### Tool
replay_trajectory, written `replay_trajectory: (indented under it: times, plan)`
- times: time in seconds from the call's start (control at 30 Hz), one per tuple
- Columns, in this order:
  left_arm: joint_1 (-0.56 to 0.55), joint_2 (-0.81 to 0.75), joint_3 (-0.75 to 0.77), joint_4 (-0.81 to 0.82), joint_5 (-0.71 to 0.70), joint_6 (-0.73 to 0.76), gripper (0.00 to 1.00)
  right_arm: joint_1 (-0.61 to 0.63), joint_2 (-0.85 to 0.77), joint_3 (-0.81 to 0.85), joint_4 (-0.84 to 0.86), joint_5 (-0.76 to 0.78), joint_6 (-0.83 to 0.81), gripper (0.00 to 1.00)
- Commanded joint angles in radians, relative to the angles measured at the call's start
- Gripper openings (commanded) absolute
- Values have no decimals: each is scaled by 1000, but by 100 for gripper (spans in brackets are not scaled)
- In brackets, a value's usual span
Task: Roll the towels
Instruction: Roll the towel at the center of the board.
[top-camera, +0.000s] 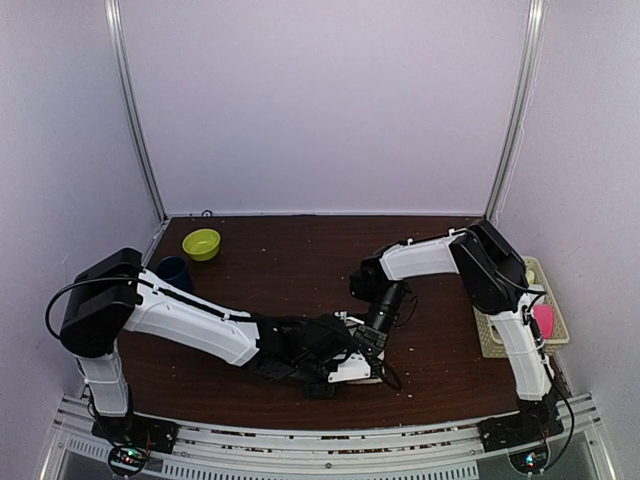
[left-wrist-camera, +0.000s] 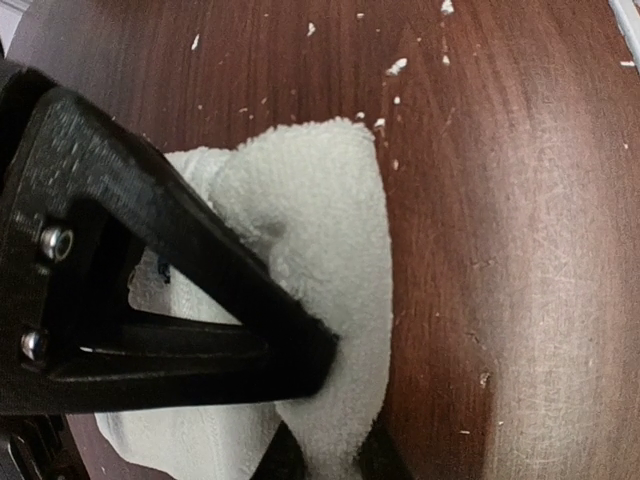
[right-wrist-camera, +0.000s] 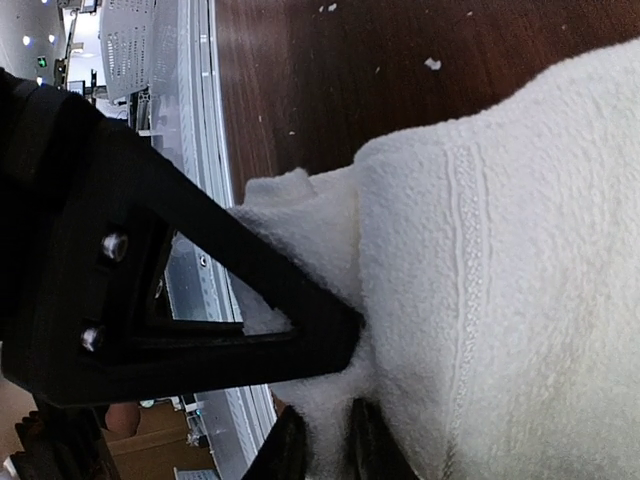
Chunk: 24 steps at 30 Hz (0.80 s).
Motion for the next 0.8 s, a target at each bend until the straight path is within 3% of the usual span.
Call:
replay_trajectory:
  times: [0.0,0.1,0.2,0.33,0.43,0.53,0.77]
  plan:
    - [-3,31,46,-14,59,-11,8,2,16,18,-44,107,-79,21]
    - [-3,31,46,-30,102,-36,4,0,-51,35,-68,90,-92,32]
    - [-3,35,48,-53,124,-59,3,-5,-135,49,-67,121,-83,36]
    - [-3,36,46,-76,129,-78,2,-62,-199,61,-39,152,-28,36]
    - [-3,40,49,-87,129,-87,2,-104,-239,-4,77,250,79,34]
    - [-3,45,54,-96,129,-95,2,-108,-261,-71,155,372,114,32]
    - [-2,36,74,-116,159,-100,2,-83,-211,-117,215,450,134,30]
